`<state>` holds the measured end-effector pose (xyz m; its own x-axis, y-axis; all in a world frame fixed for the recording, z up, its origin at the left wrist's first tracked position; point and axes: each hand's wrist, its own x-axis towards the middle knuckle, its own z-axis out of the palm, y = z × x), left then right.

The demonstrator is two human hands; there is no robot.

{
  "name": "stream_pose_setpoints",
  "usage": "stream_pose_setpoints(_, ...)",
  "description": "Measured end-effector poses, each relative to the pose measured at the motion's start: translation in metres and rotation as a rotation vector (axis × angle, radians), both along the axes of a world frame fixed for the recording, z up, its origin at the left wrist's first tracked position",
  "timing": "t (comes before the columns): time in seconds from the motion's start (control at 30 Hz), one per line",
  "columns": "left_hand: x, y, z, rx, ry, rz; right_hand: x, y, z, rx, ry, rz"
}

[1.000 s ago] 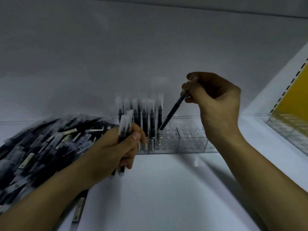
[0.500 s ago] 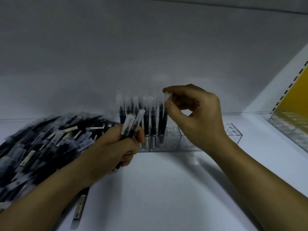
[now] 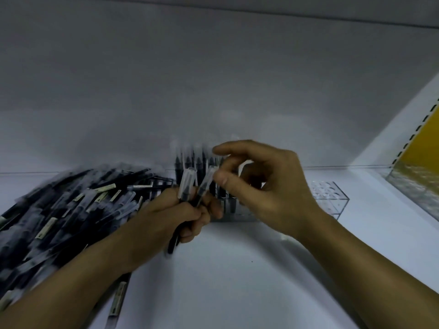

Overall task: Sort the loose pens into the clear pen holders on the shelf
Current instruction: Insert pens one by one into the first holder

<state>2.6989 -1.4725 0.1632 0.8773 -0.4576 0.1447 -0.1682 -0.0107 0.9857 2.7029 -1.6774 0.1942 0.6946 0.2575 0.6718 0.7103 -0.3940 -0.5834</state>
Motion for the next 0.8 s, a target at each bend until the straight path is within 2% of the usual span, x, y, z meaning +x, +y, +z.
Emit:
stream_pose_setpoints(0.07,0.0,0.001,-0.002,0.009,-0.022,-0.008,-0.003,0.003,-0.004,0.011,0.096,0.084)
stream_pose_setpoints(0.2,0.002,0.001,-0.001,0.04,0.002,-0.016,0.002,0.005,-0.008,0.136,0.172,0.099)
stream_pose_setpoints(0.53,0.001,-0.009,0.003,0.02,-0.094,-0.037,0.01,-0.013,0.016,0.541,0.133,0.031)
stream_pose_setpoints(0.67,0.007,-0.004,-0.006,-0.003,-0.052,-0.087,0.016,-0.018,0.017,0.593,0.124,-0.061)
stream_pose_setpoints(0.8,0.013,-0.008,-0.003,-0.083,0.151,-0.113,0.016,-0.021,0.018,0.623,0.103,-0.133)
